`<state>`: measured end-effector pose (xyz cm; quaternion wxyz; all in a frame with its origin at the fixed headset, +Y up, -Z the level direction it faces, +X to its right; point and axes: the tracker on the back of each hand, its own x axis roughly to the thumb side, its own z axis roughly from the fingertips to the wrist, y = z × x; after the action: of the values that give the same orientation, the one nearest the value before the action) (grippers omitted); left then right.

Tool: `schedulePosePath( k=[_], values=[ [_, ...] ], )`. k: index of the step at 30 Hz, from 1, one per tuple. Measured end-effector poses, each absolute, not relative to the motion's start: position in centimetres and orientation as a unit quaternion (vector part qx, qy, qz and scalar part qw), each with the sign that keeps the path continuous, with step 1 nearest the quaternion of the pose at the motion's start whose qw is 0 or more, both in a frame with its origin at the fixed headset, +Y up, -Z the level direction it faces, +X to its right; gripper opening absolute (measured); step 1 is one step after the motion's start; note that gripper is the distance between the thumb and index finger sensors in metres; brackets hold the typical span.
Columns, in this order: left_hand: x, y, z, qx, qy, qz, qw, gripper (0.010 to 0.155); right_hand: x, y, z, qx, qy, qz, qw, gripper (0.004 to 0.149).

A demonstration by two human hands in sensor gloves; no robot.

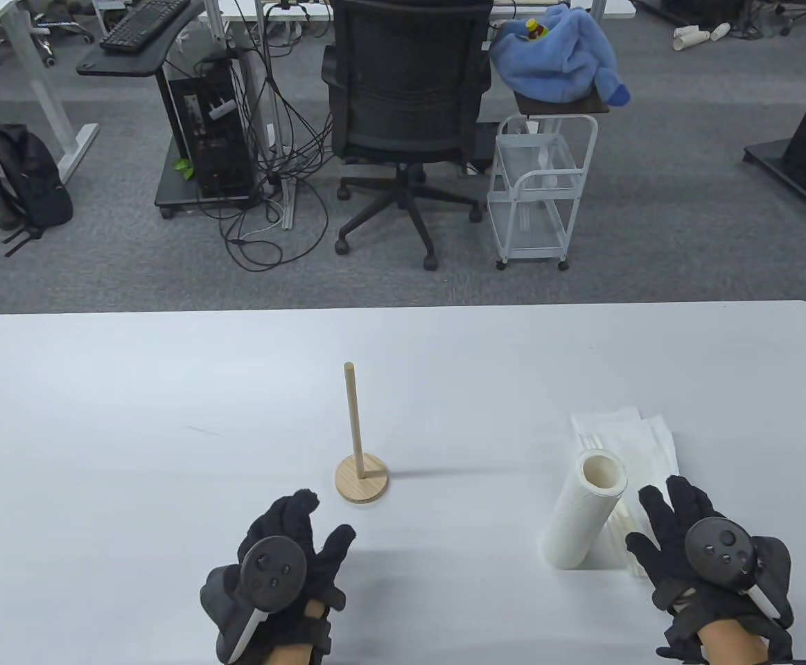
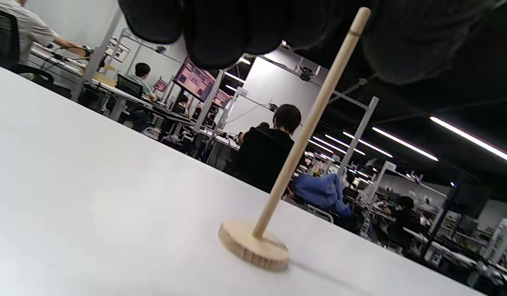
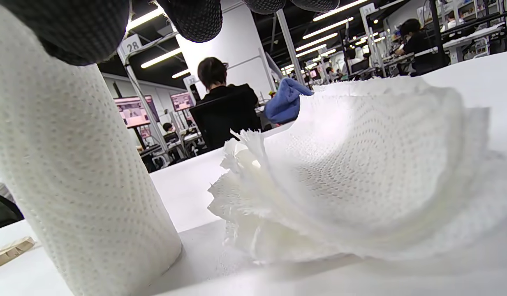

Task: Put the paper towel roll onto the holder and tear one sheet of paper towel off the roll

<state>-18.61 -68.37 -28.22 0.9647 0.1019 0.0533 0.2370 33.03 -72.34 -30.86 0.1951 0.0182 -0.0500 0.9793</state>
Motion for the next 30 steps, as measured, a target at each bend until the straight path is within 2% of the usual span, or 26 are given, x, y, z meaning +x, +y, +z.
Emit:
schedulePosePath(
  k=[4,8,16,21,27,30],
  values=[
    [-18.8,-66.9,-31.4,0.088,0.084,0.211,0.970,0.085,33.1,-72.2,-30.8,0.020,-0.054,0.979,0.196,0.070],
    [-18.3,-66.3,-35.0,0.067,0.099,0.223,0.967,0.085,33.3,-72.1,-30.8,0.019,-0.061,0.975,0.211,0.069],
    [-16.7,-68.0,-40.0,0.027,0.118,0.258,0.958,0.082,33.6,-72.1,-30.8,0.011,-0.060,0.972,0.227,0.069],
    [-16.1,-68.8,-41.4,0.030,0.124,0.274,0.953,0.076,33.8,-72.0,-30.7,0.008,-0.065,0.969,0.237,0.069],
    [-15.4,-69.2,-41.8,0.039,0.127,0.273,0.953,0.052,33.8,-71.9,-30.8,0.012,-0.061,0.967,0.248,0.069],
    [-15.5,-69.4,-41.8,0.040,0.129,0.284,0.949,0.047,33.9,-71.9,-30.7,0.013,-0.066,0.965,0.252,0.068]
  ],
)
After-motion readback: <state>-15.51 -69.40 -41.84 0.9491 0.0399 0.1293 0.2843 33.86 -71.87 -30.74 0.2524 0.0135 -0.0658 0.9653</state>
